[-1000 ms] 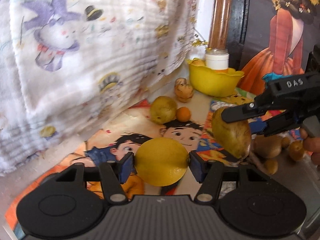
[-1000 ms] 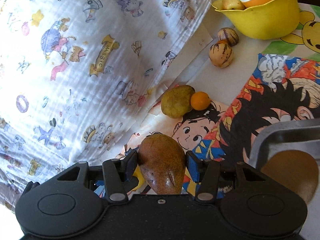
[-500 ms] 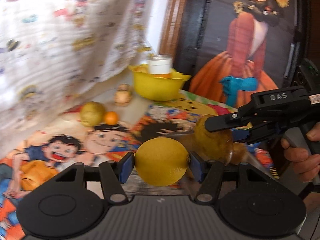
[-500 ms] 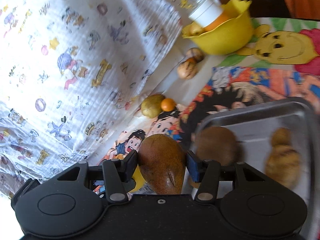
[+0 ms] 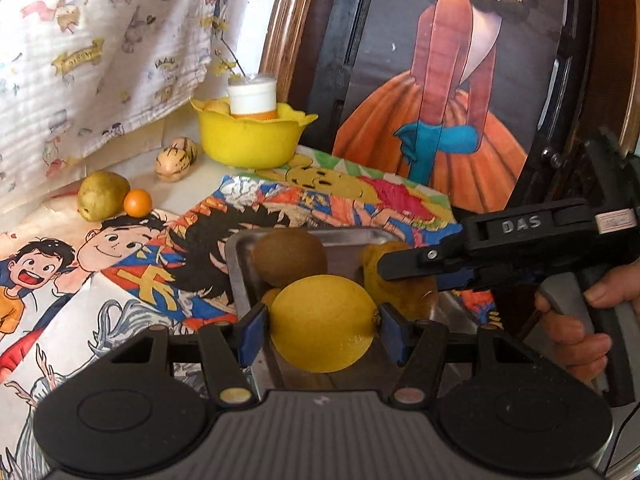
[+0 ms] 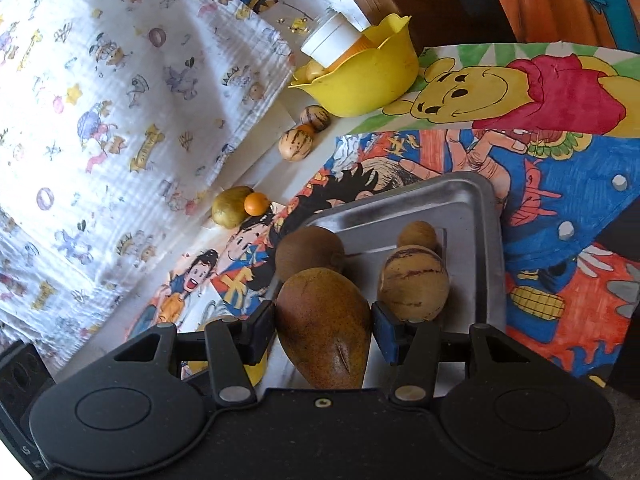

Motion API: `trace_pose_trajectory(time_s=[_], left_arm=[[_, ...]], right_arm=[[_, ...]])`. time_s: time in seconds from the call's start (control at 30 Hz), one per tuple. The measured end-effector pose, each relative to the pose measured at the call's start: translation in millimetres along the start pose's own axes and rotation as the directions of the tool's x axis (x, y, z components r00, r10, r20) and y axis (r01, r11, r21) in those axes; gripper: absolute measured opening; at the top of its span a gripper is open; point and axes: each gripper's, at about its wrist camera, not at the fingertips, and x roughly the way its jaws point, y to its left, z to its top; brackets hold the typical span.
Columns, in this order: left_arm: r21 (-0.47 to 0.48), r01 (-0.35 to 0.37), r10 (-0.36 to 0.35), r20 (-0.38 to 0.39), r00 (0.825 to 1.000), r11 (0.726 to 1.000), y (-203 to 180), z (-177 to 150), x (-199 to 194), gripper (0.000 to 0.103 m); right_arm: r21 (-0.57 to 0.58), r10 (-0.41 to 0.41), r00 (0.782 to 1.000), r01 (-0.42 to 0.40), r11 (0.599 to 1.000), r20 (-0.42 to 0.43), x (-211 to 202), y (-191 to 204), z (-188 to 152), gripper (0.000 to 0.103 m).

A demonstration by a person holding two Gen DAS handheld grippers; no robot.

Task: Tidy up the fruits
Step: 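Lower the lemon and brown oval fruit onto the tray and open both tools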

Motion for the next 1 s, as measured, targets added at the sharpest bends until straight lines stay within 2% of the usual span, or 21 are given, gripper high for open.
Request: trace_pose_trajectory(time_s=[0.17,0.47,0.87,1.0], left_arm=[[0.034,-0.035,0.036,-0.022,0.999,0.999,-4.1,-4.3,7.3,0.063],[0.061,-0.044,0.046,-0.033,0.998,0.997,-5.4,-8.9,11.1,0.064],[0.08,-0.053,0.056,-0.037,0.998,0.995,-8.4,-11.0,10.5,0.065],[0.039,-0.042,0.044,-0.053,0.998,0.998,-4.7,-11.4,5.5,0.075]], right_arm=[[-0.049,-0.01,1.0,0.01,0.999,0.004,0.7,5.4,-2.8,0.054],[-0.037,-0.029,0.999,0.028,0.999,-0.026,-1.1,0.7,-12.9,0.054],[0.002,-0.045,0.999,0.045,0.999,-0.01,-5.7,-5.5,-19.9,0.057],[0.009,-0.043,0.999,0.043,0.999,0.001,-16.3,-5.3,-23.9,0.063]])
